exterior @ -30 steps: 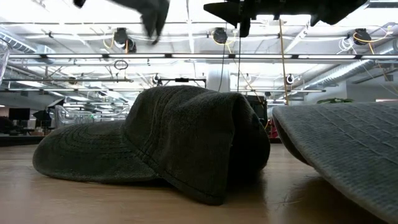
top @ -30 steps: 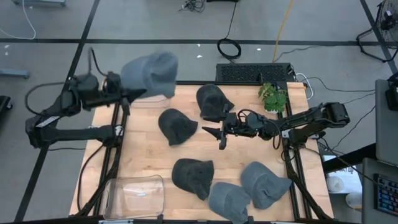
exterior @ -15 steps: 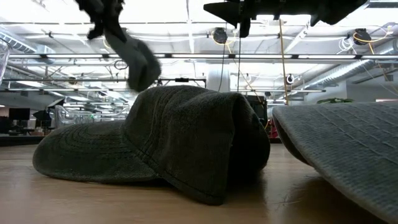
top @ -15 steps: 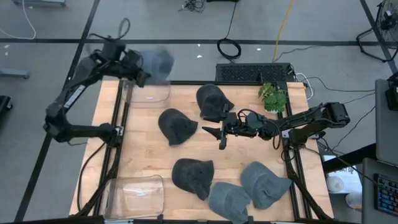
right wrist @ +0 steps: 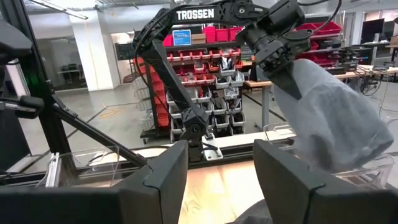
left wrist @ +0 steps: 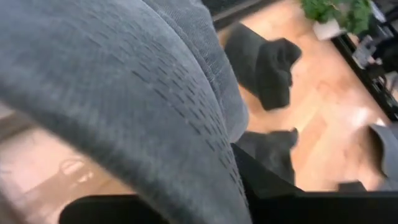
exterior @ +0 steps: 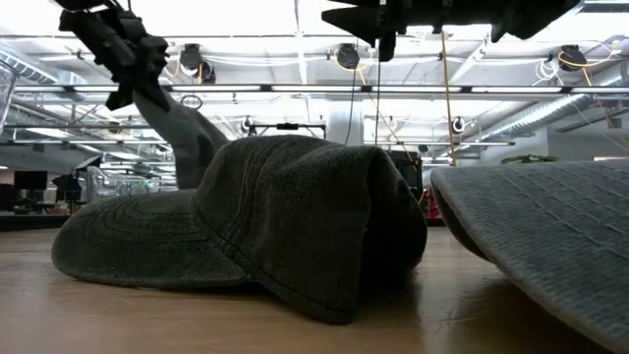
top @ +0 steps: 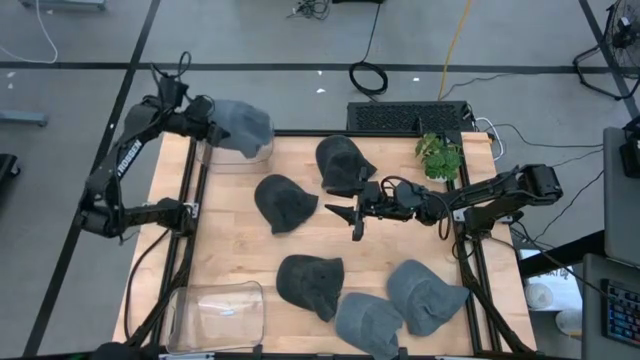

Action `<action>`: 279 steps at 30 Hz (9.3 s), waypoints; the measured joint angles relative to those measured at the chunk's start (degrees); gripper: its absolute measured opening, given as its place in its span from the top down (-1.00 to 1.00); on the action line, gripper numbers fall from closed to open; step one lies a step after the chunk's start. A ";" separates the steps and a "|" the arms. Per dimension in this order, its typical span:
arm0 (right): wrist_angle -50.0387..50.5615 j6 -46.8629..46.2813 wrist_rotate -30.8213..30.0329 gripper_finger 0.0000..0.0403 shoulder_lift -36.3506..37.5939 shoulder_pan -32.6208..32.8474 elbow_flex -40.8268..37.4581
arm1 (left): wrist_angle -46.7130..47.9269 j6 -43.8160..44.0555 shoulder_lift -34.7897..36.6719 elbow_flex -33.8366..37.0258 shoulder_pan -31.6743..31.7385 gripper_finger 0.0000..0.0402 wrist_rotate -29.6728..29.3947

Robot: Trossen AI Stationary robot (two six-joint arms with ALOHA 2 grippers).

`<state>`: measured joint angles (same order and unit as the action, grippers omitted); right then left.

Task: Pick & Place hat
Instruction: Put the top gray cap into the top transparent bin, then put the right gray cap into the top transparent bin

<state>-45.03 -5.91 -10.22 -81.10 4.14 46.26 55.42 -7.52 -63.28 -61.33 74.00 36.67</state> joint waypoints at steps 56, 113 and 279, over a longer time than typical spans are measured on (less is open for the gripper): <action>0.31 -1.99 -0.02 0.14 0.00 0.07 0.00 | -18.13 3.79 -6.37 8.99 -3.04 0.96 18.23; -0.18 -3.06 0.00 0.14 -0.02 0.48 0.02 | -10.52 1.61 -6.02 8.94 -5.60 -0.66 -21.86; 100.39 -75.53 5.23 0.20 -2.60 42.55 30.28 | -20.18 0.30 4.78 -4.76 -17.88 -0.27 -9.17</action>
<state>55.36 -81.44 -4.98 -83.70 46.69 76.54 35.24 -7.22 -58.50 -66.08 56.12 27.51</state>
